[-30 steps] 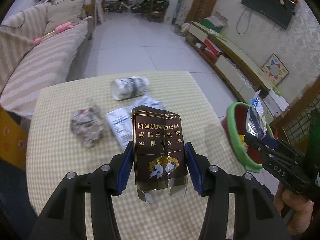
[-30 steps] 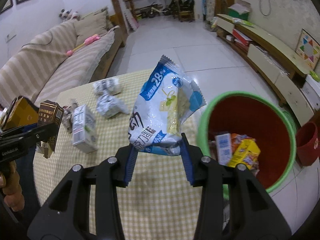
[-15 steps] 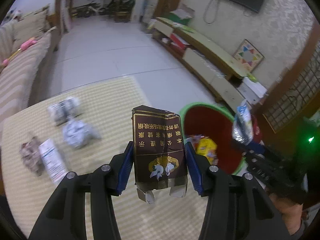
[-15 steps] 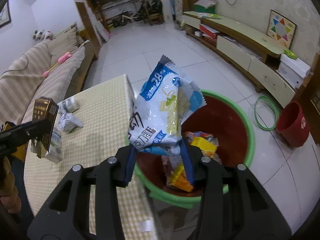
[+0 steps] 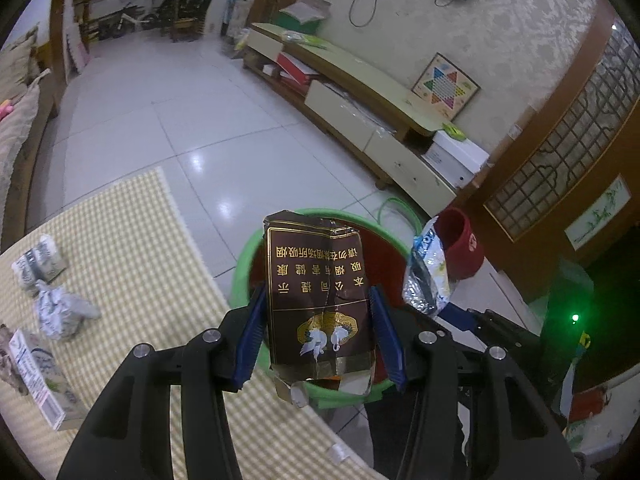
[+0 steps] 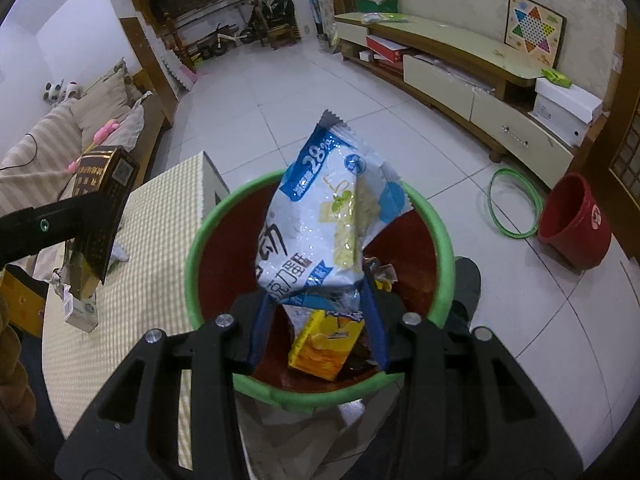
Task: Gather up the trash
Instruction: 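Carry cigarette pack and blue-white wrapper over the green bin and open both tools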
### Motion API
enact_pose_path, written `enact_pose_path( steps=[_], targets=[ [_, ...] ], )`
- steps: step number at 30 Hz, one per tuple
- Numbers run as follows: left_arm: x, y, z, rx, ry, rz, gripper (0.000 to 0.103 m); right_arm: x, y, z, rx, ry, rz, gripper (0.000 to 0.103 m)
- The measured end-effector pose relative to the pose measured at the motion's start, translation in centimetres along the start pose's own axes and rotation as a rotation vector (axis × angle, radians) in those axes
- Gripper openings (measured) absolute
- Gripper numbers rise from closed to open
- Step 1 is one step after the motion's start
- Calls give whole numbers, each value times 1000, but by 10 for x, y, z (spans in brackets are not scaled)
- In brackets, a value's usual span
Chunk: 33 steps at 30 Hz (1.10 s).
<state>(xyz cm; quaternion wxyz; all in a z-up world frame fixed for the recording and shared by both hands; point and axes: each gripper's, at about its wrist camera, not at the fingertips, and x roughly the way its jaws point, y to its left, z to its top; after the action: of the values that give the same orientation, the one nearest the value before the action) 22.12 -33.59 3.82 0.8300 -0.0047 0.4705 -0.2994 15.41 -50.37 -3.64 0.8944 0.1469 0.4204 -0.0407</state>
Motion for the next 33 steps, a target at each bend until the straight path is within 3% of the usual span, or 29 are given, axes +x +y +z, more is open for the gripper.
enact_pose_path(
  steps=[17, 18, 20, 21, 23, 33],
  targets=[
    [28, -18, 11, 2, 44, -22, 50, 9, -13, 1, 24, 26, 1, 40],
    [28, -18, 12, -2, 44, -23, 52, 9, -13, 1, 25, 31, 1, 41],
    [29, -17, 13, -16, 45, -27, 56, 9, -14, 1, 29, 33, -3, 56],
    [29, -16, 13, -24, 45, -29, 66, 9, -15, 1, 28, 31, -5, 60],
    [26, -12, 13, -41, 35, -38, 74, 8, -15, 1, 26, 26, -9, 69],
    [11, 9, 2, -77, 5, -23, 91, 3, -7, 0, 18, 18, -10, 79]
  ],
)
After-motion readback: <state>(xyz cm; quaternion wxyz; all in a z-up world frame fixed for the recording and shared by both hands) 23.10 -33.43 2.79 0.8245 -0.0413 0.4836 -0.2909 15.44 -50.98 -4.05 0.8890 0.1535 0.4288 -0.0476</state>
